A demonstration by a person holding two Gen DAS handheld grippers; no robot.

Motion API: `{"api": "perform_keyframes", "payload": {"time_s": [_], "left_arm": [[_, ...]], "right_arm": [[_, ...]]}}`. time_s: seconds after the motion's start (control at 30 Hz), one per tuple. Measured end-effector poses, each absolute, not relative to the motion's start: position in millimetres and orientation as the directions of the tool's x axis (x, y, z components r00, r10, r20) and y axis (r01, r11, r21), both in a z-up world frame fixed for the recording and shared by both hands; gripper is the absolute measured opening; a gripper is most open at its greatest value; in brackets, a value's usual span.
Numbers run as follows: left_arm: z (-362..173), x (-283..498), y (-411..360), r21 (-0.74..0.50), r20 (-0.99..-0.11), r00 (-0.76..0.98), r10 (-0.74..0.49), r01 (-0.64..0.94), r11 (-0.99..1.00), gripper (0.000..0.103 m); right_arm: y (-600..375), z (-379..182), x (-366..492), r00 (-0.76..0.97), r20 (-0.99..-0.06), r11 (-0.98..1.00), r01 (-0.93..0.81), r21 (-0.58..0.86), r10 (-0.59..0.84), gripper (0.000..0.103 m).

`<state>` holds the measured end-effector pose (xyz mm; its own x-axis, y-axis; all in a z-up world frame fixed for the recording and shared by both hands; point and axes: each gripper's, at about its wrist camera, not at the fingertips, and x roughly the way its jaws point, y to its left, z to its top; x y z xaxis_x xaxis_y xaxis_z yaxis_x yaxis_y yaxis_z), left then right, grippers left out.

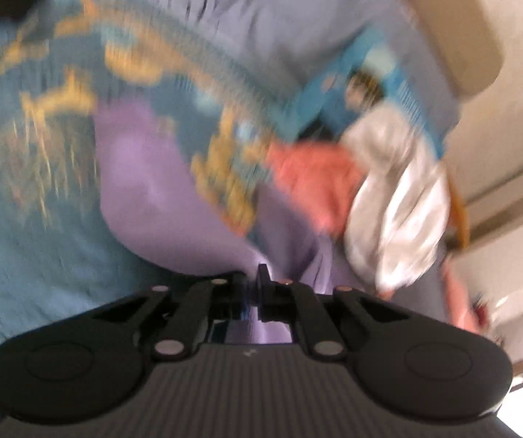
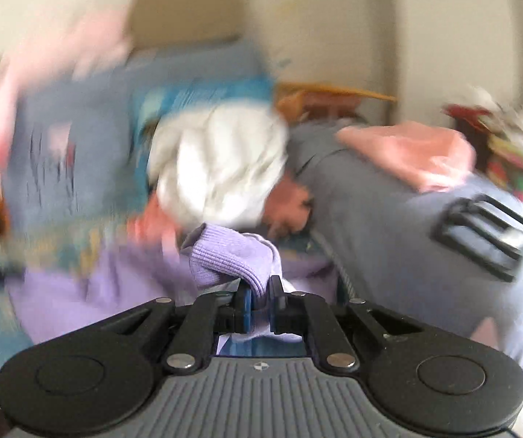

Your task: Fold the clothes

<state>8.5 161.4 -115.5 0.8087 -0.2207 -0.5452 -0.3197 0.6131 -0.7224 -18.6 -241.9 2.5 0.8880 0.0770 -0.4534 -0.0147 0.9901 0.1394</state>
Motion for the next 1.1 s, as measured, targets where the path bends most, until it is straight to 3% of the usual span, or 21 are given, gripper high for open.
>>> {"api": "perform_keyframes", "payload": {"time_s": [0.13, 0.33, 0.47, 0.57, 0.7, 0.87, 0.93, 1.03, 1.07, 1.1], "left_arm": [[-56.5, -27.8, 199.4, -0.790, -0.405, 0.903, -0.142, -0.268, 0.552, 0.005], [51.1, -102.8, 262.6, -0.747, -0.212, 0.977, 0.032, -0.183, 0.639, 0.004], [96.3, -123.9, 292.6, -0.633, -0.311, 0.948, 0.069, -0.260, 0.730, 0.004], [80.7, -113.0, 285.9, -0.526, -0.469, 0.883, 0.024, -0.301, 0.795, 0.011], [5.6, -71.9, 253.8, -0.442, -0.676, 0.730, -0.103, -0.289, 0.849, 0.036], [-106.9, -32.6, 232.1, -0.462, -0.799, 0.563, -0.210, -0.352, 0.814, 0.037], [-132.4, -23.5, 232.3, -0.461, -0.815, 0.541, -0.208, -0.387, 0.798, 0.044], [-138.7, -12.8, 235.6, -0.408, -0.815, 0.564, -0.132, -0.397, 0.822, 0.076], [-141.6, -9.5, 236.2, -0.399, -0.812, 0.571, -0.125, -0.384, 0.833, 0.092], [-144.2, -5.9, 236.7, -0.388, -0.809, 0.575, -0.118, -0.372, 0.843, 0.099]], "right_arm": [[-291.8, 57.6, -46.8, 0.940, -0.321, 0.954, -0.017, 0.301, 0.118, 0.008], [-336.0, 128.4, -77.7, 0.955, -0.134, 0.856, -0.170, 0.488, 0.266, 0.008], [-324.1, 148.7, -81.3, 0.948, -0.135, 0.884, -0.211, 0.418, 0.290, 0.008], [-300.8, 144.4, -75.6, 0.933, -0.172, 0.889, -0.228, 0.397, 0.316, 0.008], [-283.4, 131.0, -74.1, 0.916, -0.192, 0.867, -0.241, 0.437, 0.352, 0.008], [-281.5, 126.2, -70.8, 0.906, -0.209, 0.861, -0.247, 0.444, 0.368, 0.008], [-282.4, 124.6, -71.5, 0.905, -0.220, 0.865, -0.239, 0.442, 0.363, 0.008], [-283.7, 120.3, -66.9, 0.903, -0.241, 0.867, -0.221, 0.446, 0.354, 0.008], [-283.5, 118.4, -65.0, 0.902, -0.248, 0.868, -0.217, 0.446, 0.353, 0.008], [-282.4, 116.6, -62.8, 0.900, -0.254, 0.867, -0.215, 0.449, 0.354, 0.008]]}}
